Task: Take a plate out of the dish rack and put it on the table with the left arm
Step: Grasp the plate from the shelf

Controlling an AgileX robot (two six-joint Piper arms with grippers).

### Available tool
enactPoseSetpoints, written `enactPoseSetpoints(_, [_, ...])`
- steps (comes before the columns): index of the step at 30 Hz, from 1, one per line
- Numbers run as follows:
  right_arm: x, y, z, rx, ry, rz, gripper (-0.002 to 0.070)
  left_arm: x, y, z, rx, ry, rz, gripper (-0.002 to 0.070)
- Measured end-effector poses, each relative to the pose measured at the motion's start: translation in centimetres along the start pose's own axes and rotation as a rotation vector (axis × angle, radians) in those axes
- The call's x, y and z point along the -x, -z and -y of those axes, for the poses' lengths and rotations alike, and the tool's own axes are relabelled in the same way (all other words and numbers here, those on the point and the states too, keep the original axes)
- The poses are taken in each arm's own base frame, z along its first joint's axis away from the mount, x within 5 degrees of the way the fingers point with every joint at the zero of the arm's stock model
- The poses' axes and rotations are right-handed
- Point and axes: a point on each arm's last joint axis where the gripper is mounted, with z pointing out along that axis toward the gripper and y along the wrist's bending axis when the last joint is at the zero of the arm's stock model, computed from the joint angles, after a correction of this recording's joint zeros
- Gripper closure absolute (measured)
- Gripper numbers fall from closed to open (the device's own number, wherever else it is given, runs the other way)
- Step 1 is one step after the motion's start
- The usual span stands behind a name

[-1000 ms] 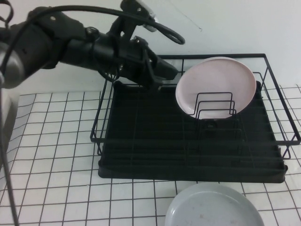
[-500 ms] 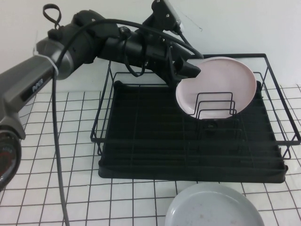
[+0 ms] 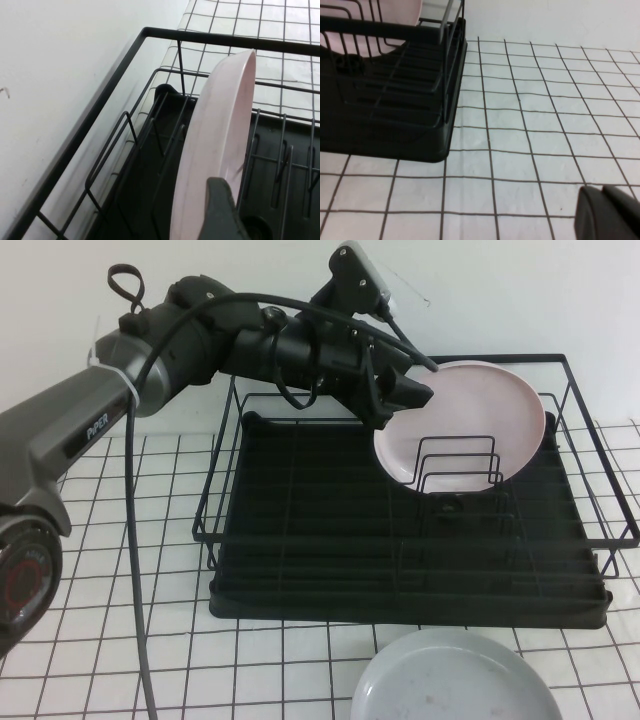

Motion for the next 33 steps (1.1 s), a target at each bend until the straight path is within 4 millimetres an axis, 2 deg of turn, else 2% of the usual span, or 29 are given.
enactPoseSetpoints(7, [0.0, 0.0, 0.0, 0.0, 0.0, 0.0, 0.0678, 0.0, -0.2, -0.1, 0.001, -0.022, 0.012, 0.0291])
enactPoseSetpoints(33, [0.0, 0.0, 0.0, 0.0, 0.0, 0.0, 0.0678, -3.5, -2.9, -1.3, 0.021, 0.015, 0.003, 0.0292])
